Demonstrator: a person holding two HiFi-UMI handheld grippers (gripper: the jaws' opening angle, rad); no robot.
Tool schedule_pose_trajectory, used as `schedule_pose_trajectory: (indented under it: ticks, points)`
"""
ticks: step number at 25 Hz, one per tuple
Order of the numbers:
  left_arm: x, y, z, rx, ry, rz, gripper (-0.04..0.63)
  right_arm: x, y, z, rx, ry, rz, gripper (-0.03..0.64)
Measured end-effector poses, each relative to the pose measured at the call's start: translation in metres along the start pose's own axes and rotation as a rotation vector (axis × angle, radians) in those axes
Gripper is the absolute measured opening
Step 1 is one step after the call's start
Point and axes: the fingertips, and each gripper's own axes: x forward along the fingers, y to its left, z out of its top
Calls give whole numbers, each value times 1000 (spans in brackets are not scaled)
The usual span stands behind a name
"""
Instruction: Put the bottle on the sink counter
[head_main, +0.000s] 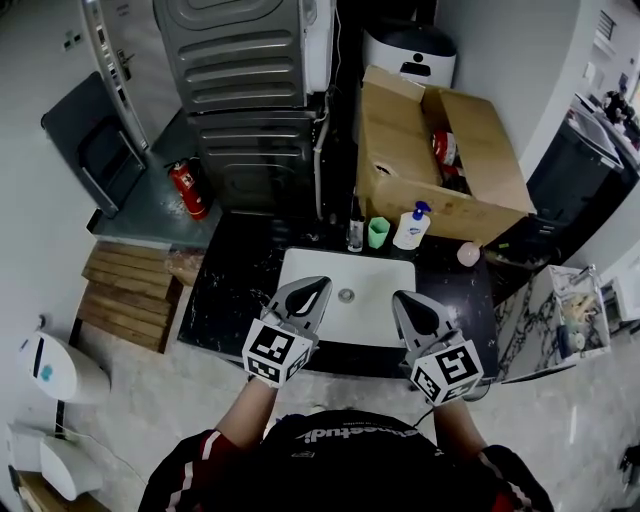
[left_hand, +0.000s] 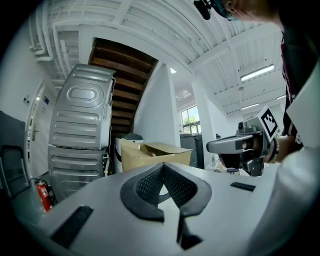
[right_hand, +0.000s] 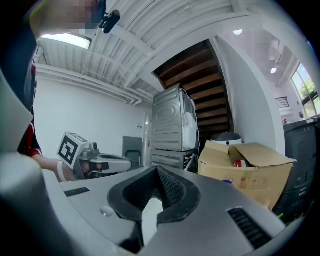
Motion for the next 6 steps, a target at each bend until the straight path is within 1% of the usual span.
schedule_pose_trajectory:
  ticks: [6]
  points:
    - [-3,3,4,19,6,-5,14,4,3,3,-10,4,-1,37]
